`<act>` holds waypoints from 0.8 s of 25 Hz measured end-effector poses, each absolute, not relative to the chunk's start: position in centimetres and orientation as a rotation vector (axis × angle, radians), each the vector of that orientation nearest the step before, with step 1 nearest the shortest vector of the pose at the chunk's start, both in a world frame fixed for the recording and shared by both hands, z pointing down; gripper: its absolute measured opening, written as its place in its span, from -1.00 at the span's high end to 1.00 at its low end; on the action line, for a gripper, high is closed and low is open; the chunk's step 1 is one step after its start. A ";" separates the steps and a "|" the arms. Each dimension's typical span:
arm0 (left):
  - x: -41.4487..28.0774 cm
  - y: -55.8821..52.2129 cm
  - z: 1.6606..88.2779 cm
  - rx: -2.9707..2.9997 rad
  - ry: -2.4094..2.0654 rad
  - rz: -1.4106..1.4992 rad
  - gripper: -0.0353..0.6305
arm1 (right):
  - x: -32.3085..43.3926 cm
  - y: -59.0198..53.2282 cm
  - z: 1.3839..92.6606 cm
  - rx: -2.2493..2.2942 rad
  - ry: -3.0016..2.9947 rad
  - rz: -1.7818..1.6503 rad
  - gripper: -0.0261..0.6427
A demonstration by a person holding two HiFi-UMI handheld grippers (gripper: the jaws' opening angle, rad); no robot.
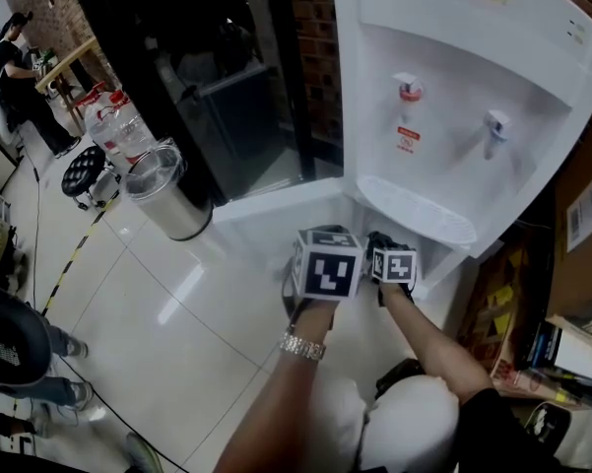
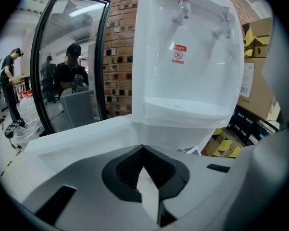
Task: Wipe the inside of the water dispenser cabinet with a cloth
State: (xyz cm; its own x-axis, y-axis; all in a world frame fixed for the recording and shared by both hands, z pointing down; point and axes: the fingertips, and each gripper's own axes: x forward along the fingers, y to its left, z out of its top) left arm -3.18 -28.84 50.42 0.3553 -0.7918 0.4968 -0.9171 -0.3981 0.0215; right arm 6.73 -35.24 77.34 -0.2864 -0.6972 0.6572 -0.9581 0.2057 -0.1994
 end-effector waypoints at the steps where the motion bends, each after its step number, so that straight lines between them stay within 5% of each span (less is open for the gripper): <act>1: -3.1 -28.8 50.4 2.327 -1.516 0.603 0.88 | 6.8 -34.9 77.5 1.526 -2.047 0.835 0.84; 11: -3.2 -28.6 50.7 2.320 -1.522 0.643 0.88 | 7.8 -37.7 63.8 1.847 -2.300 0.356 0.84; 20: -3.1 -28.0 50.3 2.336 -1.524 0.654 0.88 | 5.4 -35.0 76.5 1.486 -2.095 0.711 0.84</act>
State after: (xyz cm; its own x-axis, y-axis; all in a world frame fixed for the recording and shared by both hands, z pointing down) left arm -3.08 -28.05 50.29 0.3424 -0.7885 0.5109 -0.9135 -0.4066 -0.0154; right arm 5.44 -35.03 76.54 -0.3011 -0.7056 0.6414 -0.9503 0.2783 -0.1399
